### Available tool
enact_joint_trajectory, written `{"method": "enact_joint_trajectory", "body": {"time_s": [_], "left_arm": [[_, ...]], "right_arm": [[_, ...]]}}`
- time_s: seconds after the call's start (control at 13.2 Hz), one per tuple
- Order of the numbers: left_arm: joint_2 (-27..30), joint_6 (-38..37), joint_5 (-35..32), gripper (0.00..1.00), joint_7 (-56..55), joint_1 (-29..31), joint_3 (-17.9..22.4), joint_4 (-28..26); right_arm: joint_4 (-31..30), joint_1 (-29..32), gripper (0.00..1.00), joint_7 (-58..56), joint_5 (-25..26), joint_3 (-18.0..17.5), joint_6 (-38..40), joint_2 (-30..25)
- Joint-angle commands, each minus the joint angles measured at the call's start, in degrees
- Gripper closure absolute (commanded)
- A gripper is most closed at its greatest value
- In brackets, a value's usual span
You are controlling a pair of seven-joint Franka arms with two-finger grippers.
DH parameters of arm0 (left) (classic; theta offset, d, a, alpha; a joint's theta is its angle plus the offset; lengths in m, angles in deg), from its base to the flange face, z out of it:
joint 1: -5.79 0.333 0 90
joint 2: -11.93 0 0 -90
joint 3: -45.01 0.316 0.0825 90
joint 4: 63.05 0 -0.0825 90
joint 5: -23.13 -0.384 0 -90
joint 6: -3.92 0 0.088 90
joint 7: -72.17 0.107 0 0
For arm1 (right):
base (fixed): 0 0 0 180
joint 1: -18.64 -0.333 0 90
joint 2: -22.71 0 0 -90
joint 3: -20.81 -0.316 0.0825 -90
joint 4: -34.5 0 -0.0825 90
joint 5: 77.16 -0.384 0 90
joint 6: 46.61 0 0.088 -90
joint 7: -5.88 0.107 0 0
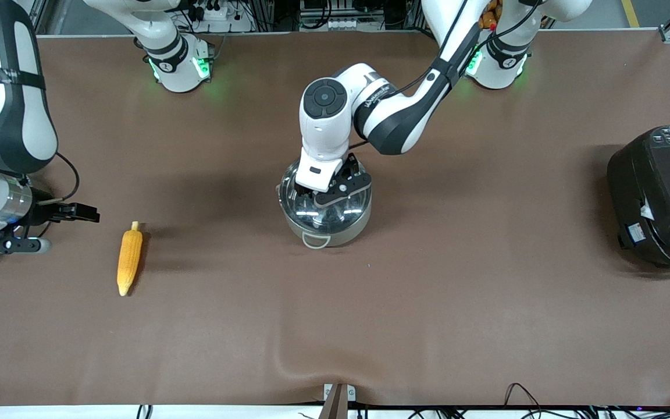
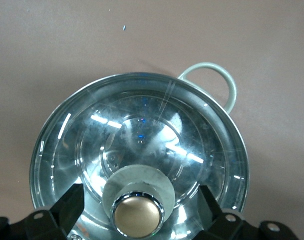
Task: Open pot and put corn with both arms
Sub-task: 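Grasp the lid knob with the left gripper while the right gripper reaches the corn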
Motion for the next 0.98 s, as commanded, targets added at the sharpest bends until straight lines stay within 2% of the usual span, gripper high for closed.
{"method": "enact_joint_trajectory", "body": {"time_s": [0.0, 0.23, 0.38, 0.53, 0.75, 0.91], "left_arm": [[-1.65, -0.12, 0.04, 0.0, -1.7, -1.2, 0.93, 1.4], [-1.92, -0.21, 0.04, 0.01, -2.57, -1.91, 1.02, 1.32], [-1.83, -0.21, 0.04, 0.13, -2.67, -1.91, 1.02, 1.32], [-1.92, -0.21, 0.04, 0.15, -3.02, -1.91, 0.93, 1.32], [-1.74, -0.38, 0.12, 0.29, -3.11, -1.99, 0.93, 1.23], [-1.92, -0.38, 0.21, 0.28, -3.11, -2.08, 0.84, 1.23]], "right_arm": [[0.3, 1.39, 0.0, -1.59, -0.14, -0.8, -1.53, 1.42], [0.3, 2.27, 0.0, -3.52, -0.23, -0.8, -3.56, 3.35], [0.3, 2.8, 0.0, -4.23, -0.23, -0.8, -4.35, 4.05], [0.3, 2.71, 0.0, -4.23, -0.14, -0.8, -5.05, 4.85], [0.3, 2.71, 0.0, -4.23, -0.23, -0.8, -5.67, 5.9], [0.3, 2.63, 0.0, -4.23, -0.14, -0.8, -6.37, 6.25]]}}
